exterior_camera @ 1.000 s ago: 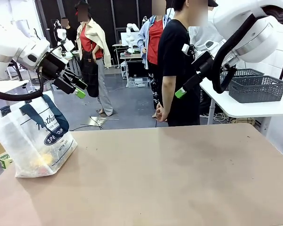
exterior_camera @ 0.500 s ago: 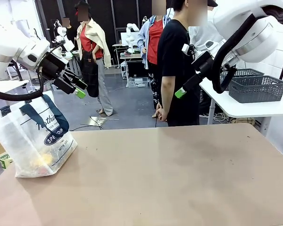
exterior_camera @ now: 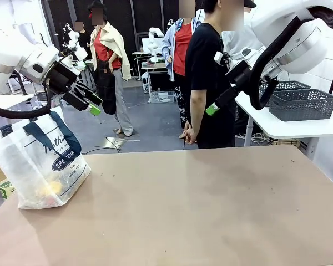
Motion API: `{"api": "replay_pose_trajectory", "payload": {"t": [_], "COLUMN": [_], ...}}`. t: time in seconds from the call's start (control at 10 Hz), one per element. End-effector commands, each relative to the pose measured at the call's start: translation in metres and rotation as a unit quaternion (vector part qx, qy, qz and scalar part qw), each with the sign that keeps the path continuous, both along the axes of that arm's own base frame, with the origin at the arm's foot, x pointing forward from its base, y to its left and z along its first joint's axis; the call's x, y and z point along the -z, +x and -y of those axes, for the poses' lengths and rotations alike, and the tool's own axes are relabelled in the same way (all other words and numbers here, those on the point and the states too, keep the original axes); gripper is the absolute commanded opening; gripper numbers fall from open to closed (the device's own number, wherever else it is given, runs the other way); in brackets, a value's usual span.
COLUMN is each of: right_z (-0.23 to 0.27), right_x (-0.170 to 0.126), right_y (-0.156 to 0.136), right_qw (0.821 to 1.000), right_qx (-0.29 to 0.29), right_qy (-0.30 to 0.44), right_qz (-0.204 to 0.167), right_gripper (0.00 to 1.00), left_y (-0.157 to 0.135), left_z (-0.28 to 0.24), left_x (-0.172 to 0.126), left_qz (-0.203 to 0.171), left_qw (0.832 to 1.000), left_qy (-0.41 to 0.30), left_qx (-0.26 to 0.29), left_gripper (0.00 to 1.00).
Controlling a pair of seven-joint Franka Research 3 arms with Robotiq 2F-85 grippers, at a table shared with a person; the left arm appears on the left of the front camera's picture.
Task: Transfer purchased items from the store into the shopping bag.
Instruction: Move the Reusable shopping bag to the right side of the table.
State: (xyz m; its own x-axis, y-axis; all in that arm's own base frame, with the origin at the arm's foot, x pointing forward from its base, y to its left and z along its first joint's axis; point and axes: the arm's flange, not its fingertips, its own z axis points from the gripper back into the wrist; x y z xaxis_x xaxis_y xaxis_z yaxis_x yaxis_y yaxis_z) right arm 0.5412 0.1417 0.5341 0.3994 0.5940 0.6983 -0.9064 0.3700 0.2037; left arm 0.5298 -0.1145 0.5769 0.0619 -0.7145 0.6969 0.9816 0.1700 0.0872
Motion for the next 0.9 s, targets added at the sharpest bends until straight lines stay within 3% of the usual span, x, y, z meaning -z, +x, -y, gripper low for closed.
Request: {"api": "replay_pose_trajectory", "payload": {"t": [0.0, 0.8], "right_z": [0.0008, 0.0008], "right_x": [0.0016, 0.0016], "right_y": [-0.0021, -0.0021], "right_qw": [1.000, 1.000], "right_qx": [0.001, 0.001], "right_qy": [0.002, 0.002], "right_qz": [-0.003, -0.003], "right_gripper": [1.00, 1.00], "left_y": [-0.0006, -0.0006], "left_z": [-0.0010, -0.0010], "left_x": [0.0003, 0.0003], "left_qz": [0.003, 0.003], "left_qw": [1.000, 1.000], "left_qy": [-0.003, -0.003], "left_qx": [0.001, 0.001], "left_gripper": [1.00, 1.00]}}
